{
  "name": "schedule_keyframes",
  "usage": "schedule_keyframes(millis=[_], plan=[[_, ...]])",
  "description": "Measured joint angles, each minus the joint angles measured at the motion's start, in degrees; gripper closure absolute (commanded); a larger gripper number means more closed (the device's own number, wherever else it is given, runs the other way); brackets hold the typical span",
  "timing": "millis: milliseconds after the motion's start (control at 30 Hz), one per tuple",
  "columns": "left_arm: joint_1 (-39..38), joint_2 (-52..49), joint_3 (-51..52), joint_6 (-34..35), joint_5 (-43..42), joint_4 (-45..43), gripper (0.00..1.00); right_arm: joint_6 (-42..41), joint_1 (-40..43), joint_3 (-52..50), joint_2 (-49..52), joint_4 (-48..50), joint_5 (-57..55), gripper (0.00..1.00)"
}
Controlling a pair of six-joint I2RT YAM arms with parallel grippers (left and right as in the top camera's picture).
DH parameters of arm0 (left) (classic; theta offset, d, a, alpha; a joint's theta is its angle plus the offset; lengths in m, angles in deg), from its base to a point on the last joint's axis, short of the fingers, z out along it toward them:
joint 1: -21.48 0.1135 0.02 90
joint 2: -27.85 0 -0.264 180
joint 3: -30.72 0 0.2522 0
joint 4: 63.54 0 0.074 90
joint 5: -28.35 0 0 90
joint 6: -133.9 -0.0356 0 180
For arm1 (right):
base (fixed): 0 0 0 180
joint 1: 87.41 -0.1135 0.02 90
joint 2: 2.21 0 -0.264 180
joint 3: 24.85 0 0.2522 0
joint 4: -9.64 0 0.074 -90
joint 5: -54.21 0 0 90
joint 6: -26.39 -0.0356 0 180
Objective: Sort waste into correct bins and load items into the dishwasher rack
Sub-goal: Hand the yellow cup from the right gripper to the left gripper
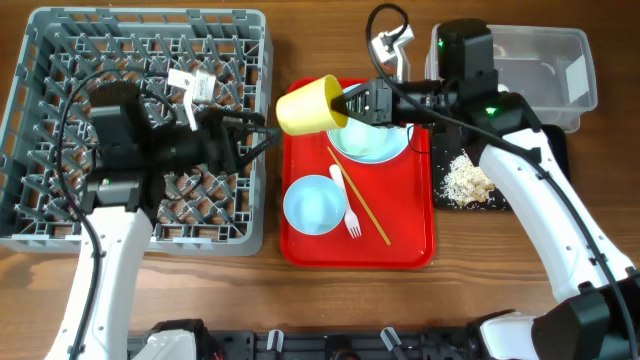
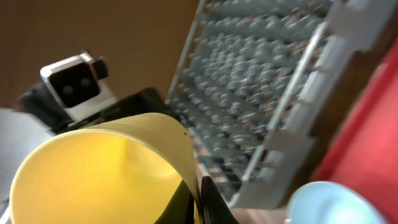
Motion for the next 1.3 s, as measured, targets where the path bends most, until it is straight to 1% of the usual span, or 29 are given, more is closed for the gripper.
schedule_keyframes(millis=[167, 300, 333, 500, 633, 733, 867, 967, 1267, 1300], plan=[[-0.22, -0.17, 0.00, 3.56, -5.05, -5.73, 0.01, -4.74, 0.00, 0.00, 0.00, 0.74, 5.38, 0.96], [-0.44, -0.24, 0.00, 6.14, -6.91, -9.90, 0.02, -7.85, -0.11, 0.00, 0.00, 1.20, 7.91, 0.96], [-0.74, -0.24, 0.00, 6.91, -7.15, -11.28, 0.04, -8.48, -0.20, 0.00, 0.00, 1.20, 8.31, 0.96], [-3.56, -0.28, 0.00, 8.59, -7.93, -15.02, 0.04, -10.54, -1.75, 0.00, 0.00, 2.19, 9.84, 0.96], [-4.94, -0.28, 0.00, 9.40, -7.98, -17.59, 0.08, -11.17, -2.12, 0.00, 0.00, 2.43, 9.90, 0.96], [-5.25, -0.28, 0.00, 10.01, -8.13, -18.27, 0.18, -11.58, -2.12, 0.00, 0.00, 2.43, 9.90, 0.96], [-5.25, -0.28, 0.00, 10.34, -8.11, -18.38, 0.29, -11.80, -2.12, 0.00, 0.00, 2.43, 10.54, 0.96], [-5.25, -0.37, 0.00, 10.47, -8.07, -18.38, 0.32, -12.02, -2.12, 0.00, 0.00, 2.43, 11.15, 0.96], [-5.25, -0.39, 0.00, 10.47, -7.69, -18.38, 0.34, -12.20, -2.12, 0.00, 0.00, 2.43, 11.32, 0.95], [-5.25, -0.39, 0.00, 10.47, -7.45, -18.38, 0.37, -12.22, -2.12, 0.00, 0.00, 2.43, 11.28, 0.95]])
